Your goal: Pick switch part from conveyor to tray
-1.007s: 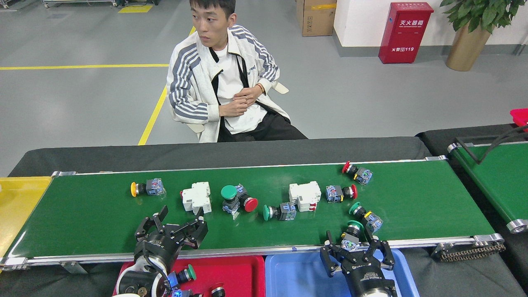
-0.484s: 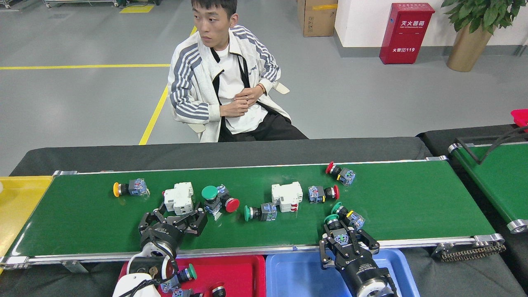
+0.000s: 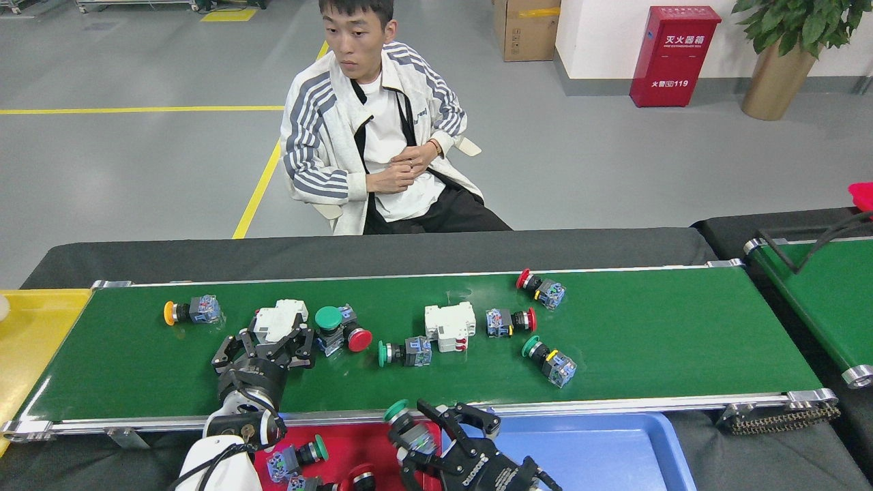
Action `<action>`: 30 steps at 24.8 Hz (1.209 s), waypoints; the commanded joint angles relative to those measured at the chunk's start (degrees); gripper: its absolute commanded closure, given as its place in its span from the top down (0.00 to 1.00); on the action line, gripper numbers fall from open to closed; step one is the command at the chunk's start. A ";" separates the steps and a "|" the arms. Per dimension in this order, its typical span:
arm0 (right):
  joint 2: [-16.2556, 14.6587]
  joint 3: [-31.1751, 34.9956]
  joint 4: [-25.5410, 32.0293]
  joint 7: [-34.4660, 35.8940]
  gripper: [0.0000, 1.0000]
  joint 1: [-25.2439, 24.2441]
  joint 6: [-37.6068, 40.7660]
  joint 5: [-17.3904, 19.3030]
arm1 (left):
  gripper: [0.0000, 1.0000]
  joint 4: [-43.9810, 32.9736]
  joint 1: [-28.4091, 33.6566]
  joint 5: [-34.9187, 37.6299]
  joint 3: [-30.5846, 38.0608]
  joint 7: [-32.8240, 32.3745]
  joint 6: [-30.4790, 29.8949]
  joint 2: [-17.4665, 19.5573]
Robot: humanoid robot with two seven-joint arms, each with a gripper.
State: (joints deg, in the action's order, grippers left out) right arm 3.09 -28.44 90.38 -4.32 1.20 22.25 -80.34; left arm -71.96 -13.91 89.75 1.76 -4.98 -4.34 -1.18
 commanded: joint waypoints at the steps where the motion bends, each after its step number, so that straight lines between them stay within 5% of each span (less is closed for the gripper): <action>1: 0.08 0.14 0.68 0.72 1.00 0.03 0.16 0.19 | 0.03 -5.91 0.55 -0.28 0.26 1.03 -5.77 -0.32; 5: 0.08 6.82 4.19 0.98 1.00 -2.52 -4.59 0.45 | 0.03 -16.46 5.74 -0.10 -0.53 0.59 -10.08 -1.02; 13: -0.10 23.07 7.09 6.08 1.00 -12.10 -21.90 0.45 | 0.05 -28.67 12.06 -0.02 -13.98 0.41 -13.06 -1.46; 21: -3.00 35.56 7.00 5.99 1.00 -14.82 -21.46 1.15 | 0.10 -28.50 18.57 5.52 -29.98 -2.14 -17.72 -2.69; 22: -4.67 36.35 7.00 5.99 1.00 -14.82 -20.67 2.56 | 0.17 -28.15 18.48 6.93 -31.30 -2.23 -17.63 -3.31; 23: -5.90 36.44 7.00 5.99 1.00 -14.82 -20.32 4.05 | 0.38 -27.62 18.48 7.54 -31.82 -2.66 -17.28 -3.48; 24: -6.78 36.35 7.00 5.99 1.00 -14.82 -20.32 5.02 | 0.63 -27.27 18.48 7.81 -31.91 -3.02 -16.84 -3.48; 25: -7.66 36.35 6.92 5.99 1.00 -14.82 -20.23 5.72 | 1.00 -27.09 18.57 8.16 -32.00 -3.10 -15.52 -3.66; 30: -8.10 36.35 6.57 5.81 1.00 -14.73 -20.23 5.90 | 1.00 -28.76 19.71 7.10 -32.26 -3.02 -12.98 -3.66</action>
State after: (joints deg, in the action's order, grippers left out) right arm -4.43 7.66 96.47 1.11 -13.76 1.73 -74.58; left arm -99.36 5.77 97.18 -30.64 -8.25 -18.37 -4.40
